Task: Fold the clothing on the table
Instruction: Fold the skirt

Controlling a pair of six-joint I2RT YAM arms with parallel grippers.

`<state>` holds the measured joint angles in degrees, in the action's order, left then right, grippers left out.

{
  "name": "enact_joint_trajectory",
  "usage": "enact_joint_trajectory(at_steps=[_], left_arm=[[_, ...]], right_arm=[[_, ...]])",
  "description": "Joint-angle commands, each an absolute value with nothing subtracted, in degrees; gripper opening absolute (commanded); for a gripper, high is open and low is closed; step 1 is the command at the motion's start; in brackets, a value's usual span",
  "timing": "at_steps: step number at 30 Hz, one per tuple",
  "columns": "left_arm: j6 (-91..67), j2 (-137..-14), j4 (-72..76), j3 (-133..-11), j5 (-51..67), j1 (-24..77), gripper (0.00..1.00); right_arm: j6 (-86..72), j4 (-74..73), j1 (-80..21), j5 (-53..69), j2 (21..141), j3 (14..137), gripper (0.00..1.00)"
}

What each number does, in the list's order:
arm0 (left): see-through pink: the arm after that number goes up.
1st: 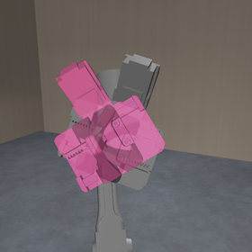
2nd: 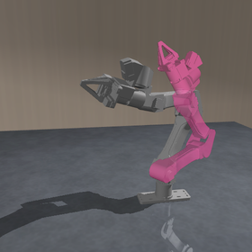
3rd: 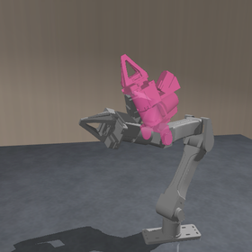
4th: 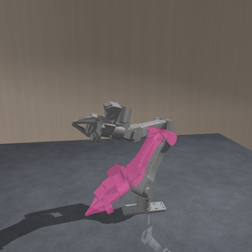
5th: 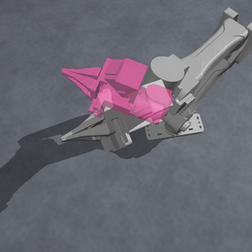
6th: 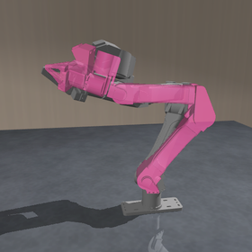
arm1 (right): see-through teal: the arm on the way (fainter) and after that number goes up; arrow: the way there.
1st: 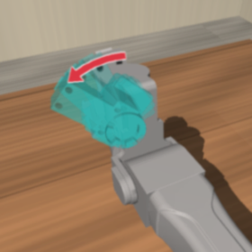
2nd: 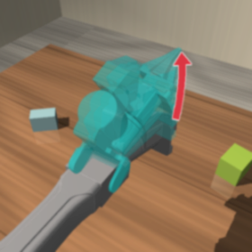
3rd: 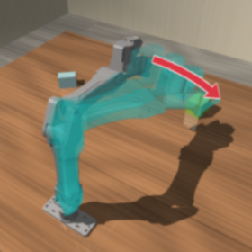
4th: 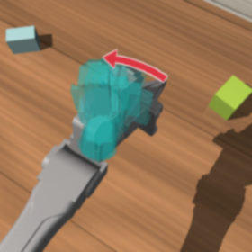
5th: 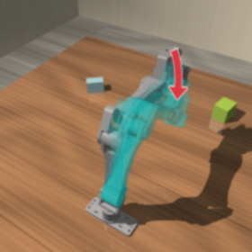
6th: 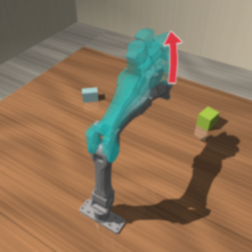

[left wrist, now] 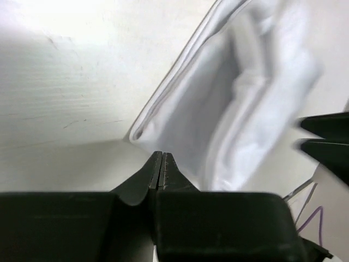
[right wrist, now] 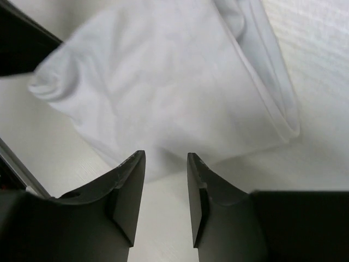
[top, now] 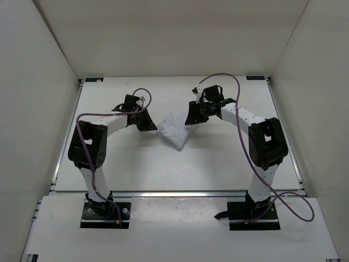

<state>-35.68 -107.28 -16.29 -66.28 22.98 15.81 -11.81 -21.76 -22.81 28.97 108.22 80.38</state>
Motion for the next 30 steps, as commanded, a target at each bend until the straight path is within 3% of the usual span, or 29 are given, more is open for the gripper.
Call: enact_joint_trajectory(at_steps=[1, 6, 11, 15, 23, 30], left_arm=[[-34.3, -99.8, -18.0, -69.6, 24.1, 14.4, 0.00], [-34.9, -98.5, -18.6, -75.1, 24.6, 16.8, 0.00], [-39.7, -99.0, -9.9, -71.2, 28.4, 21.1, 0.00], [-39.8, -99.9, -9.1, -68.0, 24.5, 25.0, 0.00], [-41.2, -105.2, -6.7, -62.1, 26.2, 25.0, 0.00], [-40.7, -109.8, -6.8, -62.1, 27.1, 25.3, 0.00]], right_arm=[[-13.3, -16.4, -23.5, 32.2, 106.1, 74.9, 0.32], [-13.6, -13.2, -24.8, 33.5, 107.7, 73.0, 0.28], [-13.1, -12.2, -24.3, 34.8, 109.7, 73.6, 0.24], [-13.3, -10.5, -23.3, 35.3, 110.0, 72.3, 0.23], [-14.3, -8.8, -19.2, 37.3, 111.8, 67.5, 0.15], [-14.2, -10.2, -18.2, 37.9, 112.8, 68.5, 0.17]])
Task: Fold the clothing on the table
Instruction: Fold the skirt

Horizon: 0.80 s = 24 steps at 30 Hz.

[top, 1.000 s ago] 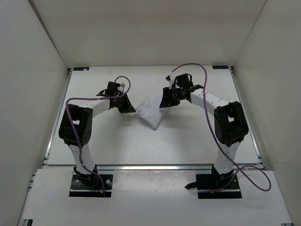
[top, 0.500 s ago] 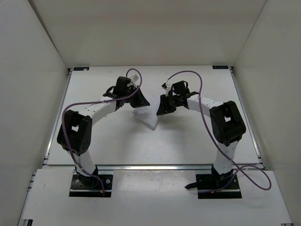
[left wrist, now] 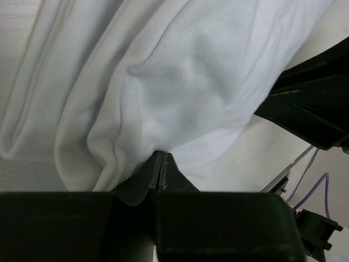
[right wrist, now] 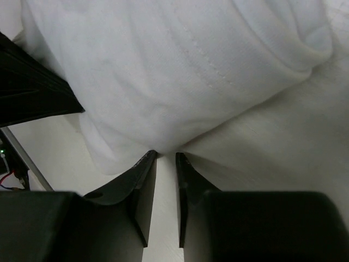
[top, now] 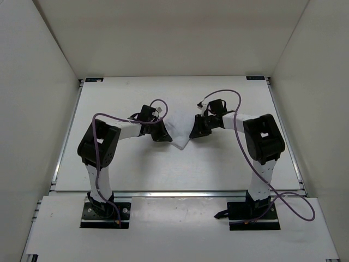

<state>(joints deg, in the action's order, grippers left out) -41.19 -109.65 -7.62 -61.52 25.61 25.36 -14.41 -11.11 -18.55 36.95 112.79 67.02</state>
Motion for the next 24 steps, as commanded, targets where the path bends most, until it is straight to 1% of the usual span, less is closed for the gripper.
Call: enact_joint_trajectory(at_steps=[1, 2, 7, 9, 10, 11, 13, 18, 21, 24], left_arm=[[-40.7, -110.0, -6.4, -62.1, 27.4, 25.2, 0.00], [-41.0, -109.5, -6.3, -62.0, 28.0, 24.8, 0.00], [-39.7, -105.0, -10.0, -65.3, 30.4, 22.2, 0.00], [-39.8, -101.4, -10.0, -65.5, 30.2, 21.2, 0.02], [-39.9, -99.3, -9.0, -65.6, 30.2, 20.1, 0.02], [-41.1, -97.1, -6.7, -65.3, 30.2, 19.8, 0.04], [-42.4, -96.2, -2.1, -64.1, 30.2, 19.2, 0.00], [-45.5, -99.2, 13.1, -61.4, 30.7, 21.4, 0.00], [-47.4, -101.7, 17.6, -59.6, 28.9, 23.1, 0.00], [-46.8, -103.1, 18.0, -57.6, 25.9, 23.5, 0.00]], right_arm=[[-14.4, -11.2, -18.2, 38.8, 112.9, 69.9, 0.20], [-14.4, -12.2, -17.8, 38.6, 112.9, 71.4, 0.23], [-14.4, -15.4, -16.3, 37.5, 107.4, 77.0, 0.29], [-15.3, -15.5, -14.9, 37.6, 105.4, 79.5, 0.28], [-15.8, -14.5, -15.2, 37.9, 104.6, 79.3, 0.24], [-17.1, -12.9, -14.1, 39.3, 104.2, 80.1, 0.14], [-18.8, -10.0, -13.4, 41.1, 104.1, 79.3, 0.00], [-22.5, -2.9, -13.7, 49.8, 109.3, 80.2, 0.00], [-25.6, 3.8, -15.3, 52.9, 112.0, 78.8, 0.01], [-26.6, 7.2, -16.8, 54.1, 115.5, 78.3, 0.00]])
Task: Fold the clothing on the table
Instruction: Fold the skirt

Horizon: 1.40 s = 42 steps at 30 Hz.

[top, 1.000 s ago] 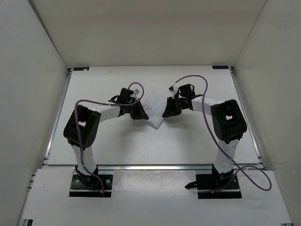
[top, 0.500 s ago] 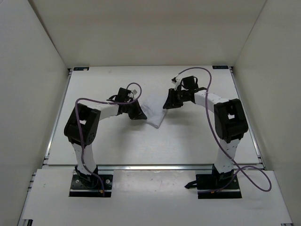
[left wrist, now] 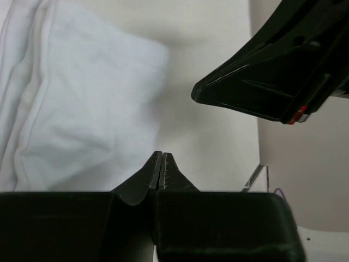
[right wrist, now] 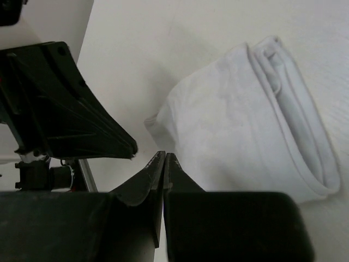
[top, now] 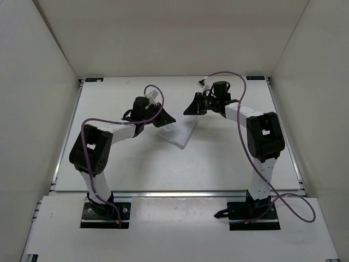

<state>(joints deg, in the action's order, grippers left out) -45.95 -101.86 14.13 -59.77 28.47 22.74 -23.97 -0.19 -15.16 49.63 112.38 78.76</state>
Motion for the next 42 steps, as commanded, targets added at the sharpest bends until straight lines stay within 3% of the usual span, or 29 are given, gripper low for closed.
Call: enact_joint_trajectory(at_steps=[1, 6, 12, 19, 27, 28, 29, 31, 34, 36, 37, 39, 42], left_arm=[[-46.4, -103.4, 17.7, -56.9, 24.4, 23.4, 0.00], [-41.9, -103.6, 11.9, -54.9, 17.9, 23.6, 0.00], [-39.9, -105.6, 8.3, -54.5, 12.8, 24.9, 0.00], [-37.9, -107.4, 0.0, -57.0, 4.9, 26.1, 0.00], [-36.1, -102.4, -6.1, -60.1, 6.1, 24.2, 0.00], [-34.8, -101.2, -7.5, -61.3, 7.5, 23.6, 0.11], [-33.2, -99.5, -8.9, -61.7, 7.8, 23.3, 0.19], [-30.2, -97.0, -10.9, -64.9, 9.1, 22.0, 0.54], [-24.6, -92.0, -14.1, -68.0, 7.2, 20.7, 0.87], [-21.2, -90.7, -17.4, -69.9, 5.8, 20.4, 0.98], [-20.4, -90.4, -18.3, -71.6, 4.9, 19.9, 0.99], [-17.5, -89.9, -22.0, -73.7, 4.0, 19.1, 0.98], [-15.1, -88.7, -24.5, -73.9, 1.9, 17.8, 0.99]], right_arm=[[-26.1, 7.2, -17.3, 53.4, 116.3, 78.7, 0.00], [-23.3, 1.8, -18.3, 50.1, 122.6, 81.6, 0.00], [-24.3, 5.1, -17.0, 49.1, 125.0, 79.1, 0.00], [-22.3, 4.1, -16.0, 45.3, 125.2, 77.8, 0.01], [-21.6, -1.7, -13.5, 43.7, 119.0, 83.4, 0.00], [-20.6, -4.5, -12.9, 43.2, 117.2, 85.1, 0.00], [-20.6, -7.2, -12.0, 43.5, 115.3, 85.9, 0.07], [-18.9, -10.5, -9.9, 43.0, 112.3, 87.7, 0.22], [-13.9, -16.8, -9.0, 36.1, 106.3, 86.7, 0.65], [-9.6, -21.6, -9.4, 29.7, 102.8, 86.1, 0.79], [-8.0, -25.1, -9.5, 23.4, 101.6, 86.3, 0.89], [-6.6, -29.3, -10.3, 17.6, 100.5, 86.0, 0.98], [-6.2, -32.4, -9.2, 15.4, 99.7, 83.2, 1.00]])
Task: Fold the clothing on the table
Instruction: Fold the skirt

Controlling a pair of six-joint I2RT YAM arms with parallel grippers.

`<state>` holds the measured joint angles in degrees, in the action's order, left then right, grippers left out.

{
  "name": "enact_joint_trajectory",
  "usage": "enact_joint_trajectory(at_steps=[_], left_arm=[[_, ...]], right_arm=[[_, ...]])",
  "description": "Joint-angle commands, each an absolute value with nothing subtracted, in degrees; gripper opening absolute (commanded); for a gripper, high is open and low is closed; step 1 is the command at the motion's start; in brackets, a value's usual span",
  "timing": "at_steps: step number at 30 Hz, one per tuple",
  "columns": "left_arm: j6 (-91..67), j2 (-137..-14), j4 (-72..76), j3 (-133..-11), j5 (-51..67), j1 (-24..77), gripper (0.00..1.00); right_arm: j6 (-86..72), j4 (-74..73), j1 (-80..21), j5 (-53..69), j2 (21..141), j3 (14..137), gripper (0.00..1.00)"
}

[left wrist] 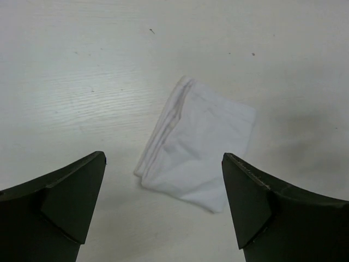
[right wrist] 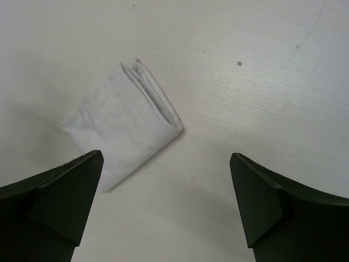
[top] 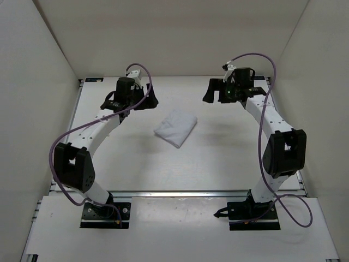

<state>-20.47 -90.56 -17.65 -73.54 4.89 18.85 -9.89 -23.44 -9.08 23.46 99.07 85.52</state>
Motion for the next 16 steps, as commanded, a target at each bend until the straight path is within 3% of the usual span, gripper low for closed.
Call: enact_joint_trajectory(at_steps=[1, 6, 10, 16], left_arm=[[-14.0, -88.0, -24.3, -72.7, 1.6, 17.7, 0.98], [-9.5, -86.5, -28.7, -68.5, -8.2, 19.8, 0.99], [-12.5, -84.4, -27.8, -65.0, -1.7, 17.5, 0.99], [-14.0, -81.6, -26.0, -60.4, -0.4, 16.9, 0.99]], right_arm=[[-6.2, -31.9, -8.9, 16.1, 98.7, 81.2, 0.99], [-5.2, -30.6, -10.8, 11.1, 94.9, 74.8, 1.00], [-4.3, -26.5, -12.7, 9.3, 90.7, 70.1, 0.99], [-7.6, -22.2, -10.7, 15.9, 88.9, 66.7, 0.95]])
